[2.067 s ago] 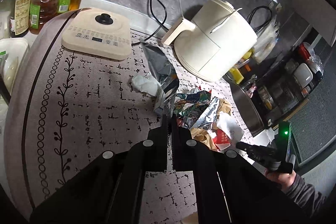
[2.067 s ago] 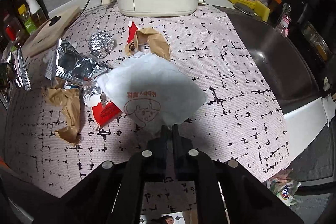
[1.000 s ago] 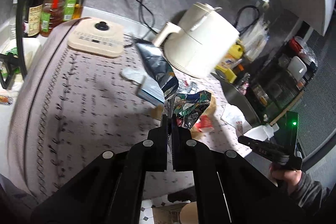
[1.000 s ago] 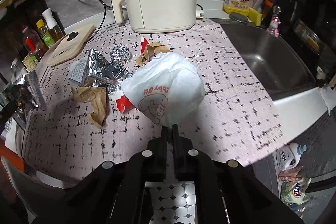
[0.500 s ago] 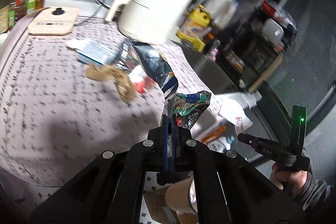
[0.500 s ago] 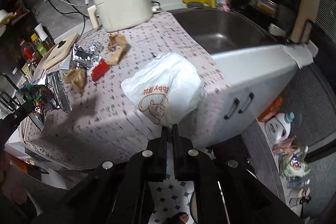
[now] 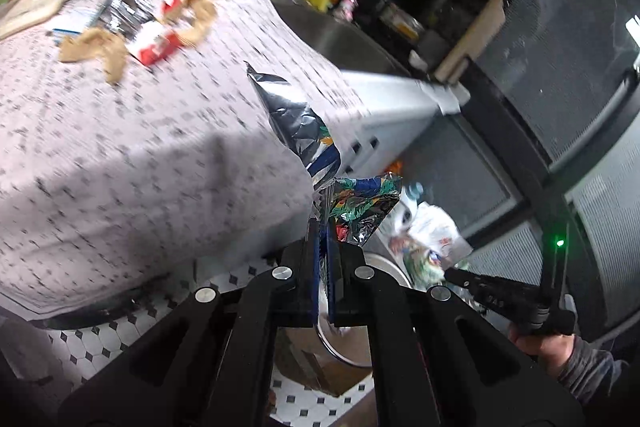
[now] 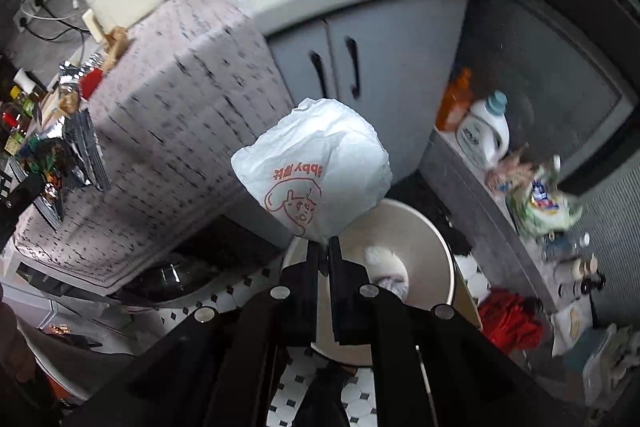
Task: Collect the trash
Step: 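Carry the wrapper and paper bag over the white bin while opening both tools to drop them, then move both open tools back over the remaining trash on the counter, then close the left tool on the crumpled brown paper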
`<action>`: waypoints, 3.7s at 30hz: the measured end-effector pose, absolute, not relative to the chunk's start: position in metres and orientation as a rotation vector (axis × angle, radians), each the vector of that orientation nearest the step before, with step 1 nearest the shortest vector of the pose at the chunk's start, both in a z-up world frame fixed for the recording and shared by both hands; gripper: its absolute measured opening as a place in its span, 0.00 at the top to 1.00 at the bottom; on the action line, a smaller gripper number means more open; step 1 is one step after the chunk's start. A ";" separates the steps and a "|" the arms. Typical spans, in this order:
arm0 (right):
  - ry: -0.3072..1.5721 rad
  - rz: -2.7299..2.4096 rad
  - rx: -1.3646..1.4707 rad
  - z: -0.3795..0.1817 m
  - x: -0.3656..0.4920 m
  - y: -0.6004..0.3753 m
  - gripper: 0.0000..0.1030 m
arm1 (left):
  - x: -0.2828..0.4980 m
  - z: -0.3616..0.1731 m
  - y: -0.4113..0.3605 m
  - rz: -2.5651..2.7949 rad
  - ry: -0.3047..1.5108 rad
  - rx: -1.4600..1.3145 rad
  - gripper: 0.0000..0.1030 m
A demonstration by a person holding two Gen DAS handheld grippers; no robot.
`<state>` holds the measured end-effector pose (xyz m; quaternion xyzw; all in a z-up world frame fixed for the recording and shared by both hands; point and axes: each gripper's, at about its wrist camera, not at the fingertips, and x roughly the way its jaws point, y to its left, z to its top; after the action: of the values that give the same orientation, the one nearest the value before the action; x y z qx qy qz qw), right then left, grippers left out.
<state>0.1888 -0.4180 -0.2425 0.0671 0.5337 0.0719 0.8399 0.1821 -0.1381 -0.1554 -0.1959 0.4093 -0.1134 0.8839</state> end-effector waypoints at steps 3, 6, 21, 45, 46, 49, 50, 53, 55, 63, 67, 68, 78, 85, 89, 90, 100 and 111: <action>1.173 0.125 0.178 -0.270 0.180 -0.436 0.91 | 0.182 -0.166 -0.159 -0.251 0.886 -0.384 0.97; 1.233 0.134 0.216 -0.297 0.173 -0.446 0.64 | 0.182 -0.177 -0.179 -0.269 0.924 -0.361 0.96; 1.183 -0.002 0.293 -0.289 0.125 -0.502 0.31 | 0.187 -0.223 -0.251 -0.388 1.040 -0.301 0.96; 0.982 -0.047 0.338 -0.219 0.125 -0.526 0.13 | 0.205 -0.172 -0.238 -0.312 0.938 -0.266 0.09; 0.975 -0.033 0.330 -0.215 0.131 -0.519 0.12 | 0.206 -0.168 -0.228 -0.291 0.926 -0.272 0.09; 0.951 0.008 0.320 -0.204 0.147 -0.500 0.11 | 0.206 -0.157 -0.201 -0.239 0.890 -0.286 0.09; 0.941 0.019 0.312 -0.200 0.153 -0.493 0.09 | 0.207 -0.154 -0.194 -0.223 0.880 -0.289 0.09; 0.915 0.056 0.290 -0.187 0.166 -0.470 0.08 | 0.210 -0.146 -0.166 -0.166 0.851 -0.309 0.09; 0.905 0.083 0.282 -0.181 0.176 -0.455 0.08 | 0.213 -0.142 -0.147 -0.133 0.833 -0.325 0.09; 0.867 0.154 0.255 -0.155 0.211 -0.398 0.08 | 0.235 -0.132 -0.080 -0.022 0.789 -0.365 0.09; 0.864 0.169 0.228 -0.148 0.226 -0.374 0.08 | 0.250 -0.134 -0.046 0.037 0.781 -0.386 0.10; 0.867 0.169 0.227 -0.148 0.229 -0.370 0.08 | 0.255 -0.135 -0.037 0.054 0.781 -0.389 0.12; 0.903 0.175 0.188 -0.145 0.257 -0.322 0.08 | 0.298 -0.158 0.020 0.128 0.828 -0.427 0.28; 0.920 0.182 0.161 -0.143 0.276 -0.289 0.08 | 0.317 -0.172 0.027 0.117 0.841 -0.377 0.32; 0.920 0.215 0.129 -0.139 0.287 -0.261 0.08 | 0.323 -0.180 0.029 0.110 0.865 -0.342 0.62; 0.918 0.226 0.120 -0.138 0.289 -0.253 0.08 | 0.323 -0.180 0.030 0.103 0.869 -0.332 0.71; 0.914 0.347 0.106 -0.139 0.321 -0.174 0.12 | 0.294 -0.163 0.060 0.006 0.862 -0.356 0.86; 0.997 0.485 0.258 -0.154 0.360 -0.099 0.29 | 0.264 -0.137 0.124 0.050 0.803 -0.360 0.86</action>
<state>0.3596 -0.0994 -0.1542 0.1219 0.4721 0.2294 0.8424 0.2636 0.1239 -0.1372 -0.1743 0.3884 0.0241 0.9045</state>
